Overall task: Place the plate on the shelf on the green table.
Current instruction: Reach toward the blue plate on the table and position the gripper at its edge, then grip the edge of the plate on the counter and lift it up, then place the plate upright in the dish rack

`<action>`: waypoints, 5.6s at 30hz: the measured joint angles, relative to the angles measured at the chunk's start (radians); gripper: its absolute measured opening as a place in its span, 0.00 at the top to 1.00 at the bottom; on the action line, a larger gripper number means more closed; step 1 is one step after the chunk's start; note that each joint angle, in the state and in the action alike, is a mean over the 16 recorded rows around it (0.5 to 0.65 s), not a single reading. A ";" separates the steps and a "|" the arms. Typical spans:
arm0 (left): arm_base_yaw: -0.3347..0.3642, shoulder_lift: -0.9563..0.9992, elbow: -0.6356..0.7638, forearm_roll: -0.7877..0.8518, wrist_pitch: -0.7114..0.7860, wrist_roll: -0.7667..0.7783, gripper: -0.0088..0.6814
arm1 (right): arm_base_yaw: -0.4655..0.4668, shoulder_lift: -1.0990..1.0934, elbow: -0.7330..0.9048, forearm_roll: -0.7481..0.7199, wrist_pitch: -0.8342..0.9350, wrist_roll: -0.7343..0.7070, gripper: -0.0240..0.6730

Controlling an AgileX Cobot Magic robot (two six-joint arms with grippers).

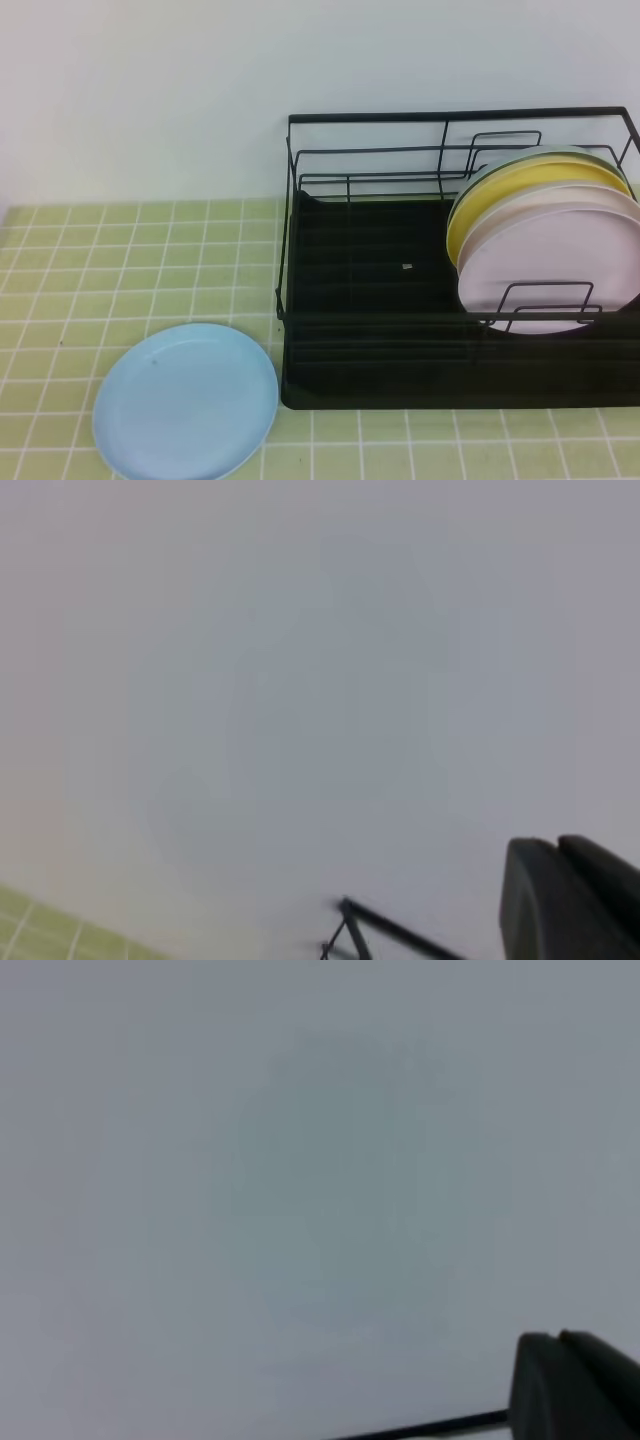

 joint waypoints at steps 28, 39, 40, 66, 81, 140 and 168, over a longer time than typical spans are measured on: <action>0.000 0.636 -0.379 0.339 0.733 0.048 0.99 | 0.000 0.262 -0.215 0.274 0.832 -0.393 0.97; 0.008 1.102 -0.623 0.470 0.900 0.165 0.99 | 0.000 0.277 -0.215 0.345 0.879 -0.440 0.97; 0.012 1.136 -0.638 0.469 0.905 0.180 0.99 | 0.000 0.277 -0.215 0.349 0.883 -0.442 0.97; 0.119 1.579 -0.739 0.387 0.784 0.206 0.62 | 0.000 0.277 -0.214 0.385 0.953 -0.460 0.97; 0.119 1.728 -0.802 0.282 0.752 0.291 0.68 | 0.000 0.277 -0.214 0.396 0.952 -0.460 0.97; -0.207 1.109 -0.826 -0.014 0.796 0.560 0.99 | 0.000 0.439 -0.241 0.895 0.822 -0.759 0.90; -0.433 1.089 -0.826 -0.205 0.765 0.692 0.98 | 0.000 0.896 -0.404 1.197 1.006 -1.033 0.59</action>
